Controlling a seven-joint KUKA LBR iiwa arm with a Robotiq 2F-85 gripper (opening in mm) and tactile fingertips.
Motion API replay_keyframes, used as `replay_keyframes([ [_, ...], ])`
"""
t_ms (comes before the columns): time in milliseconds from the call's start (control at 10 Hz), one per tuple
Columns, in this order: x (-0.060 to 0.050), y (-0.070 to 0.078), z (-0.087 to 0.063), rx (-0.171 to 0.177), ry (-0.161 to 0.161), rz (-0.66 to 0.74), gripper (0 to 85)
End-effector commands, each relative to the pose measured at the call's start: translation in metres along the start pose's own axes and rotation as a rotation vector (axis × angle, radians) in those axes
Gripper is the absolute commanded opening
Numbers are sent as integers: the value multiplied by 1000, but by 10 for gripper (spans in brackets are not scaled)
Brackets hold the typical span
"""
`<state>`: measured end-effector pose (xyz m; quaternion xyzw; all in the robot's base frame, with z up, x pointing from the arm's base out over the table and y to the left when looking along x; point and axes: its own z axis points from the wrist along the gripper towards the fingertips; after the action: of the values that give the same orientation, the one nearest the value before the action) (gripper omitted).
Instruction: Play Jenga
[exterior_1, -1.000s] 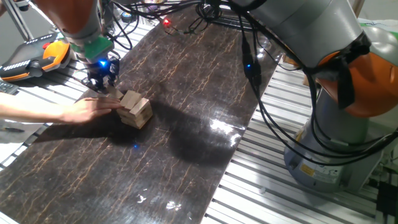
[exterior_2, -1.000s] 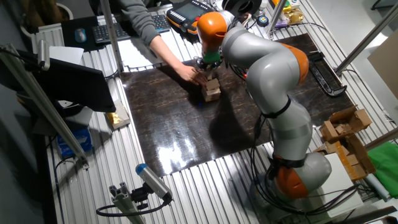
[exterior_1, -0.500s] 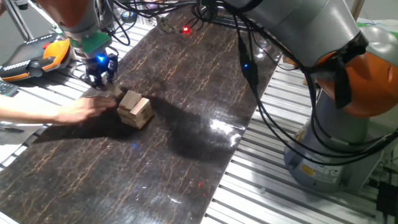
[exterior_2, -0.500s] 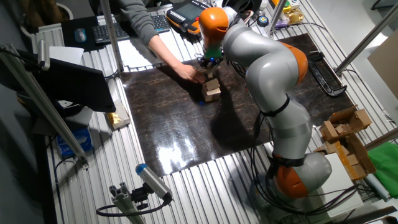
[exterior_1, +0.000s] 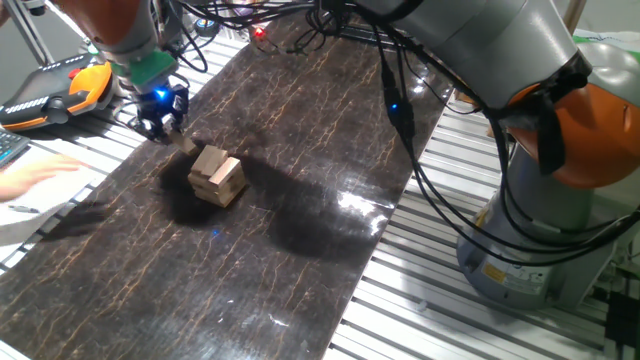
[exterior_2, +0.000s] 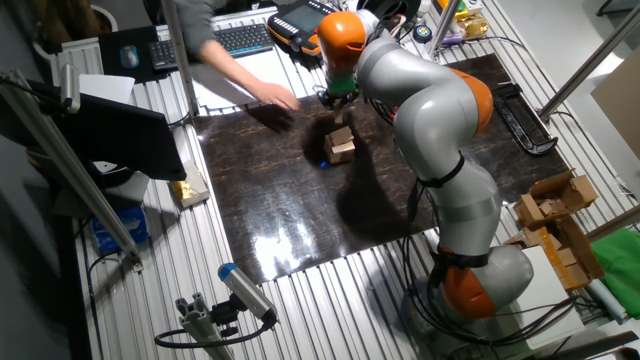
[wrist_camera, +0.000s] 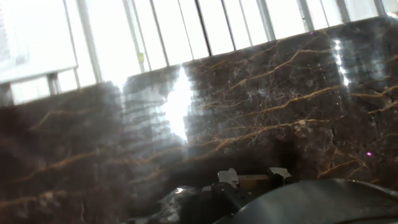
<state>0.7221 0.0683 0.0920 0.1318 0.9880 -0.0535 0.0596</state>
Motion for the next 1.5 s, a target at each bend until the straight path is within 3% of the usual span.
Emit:
replay_keyframes([
  [0, -1, 1, 1, -8, -4, 32, 313],
  [300, -2, 2, 2, -14, -27, 117, 320],
  [500, -9, 0, 5, -17, -49, 168, 313],
  [700, -12, 0, 7, -33, -43, 199, 327],
  [900, -12, 0, 7, -30, -60, 201, 413],
  [1100, -14, -1, 8, -38, -69, 194, 577],
  [1200, -14, -2, 6, -70, -62, 165, 587],
  [1300, -12, -2, -1, -96, -32, 122, 540],
  [1400, -6, -3, -11, -106, 19, 60, 460],
])
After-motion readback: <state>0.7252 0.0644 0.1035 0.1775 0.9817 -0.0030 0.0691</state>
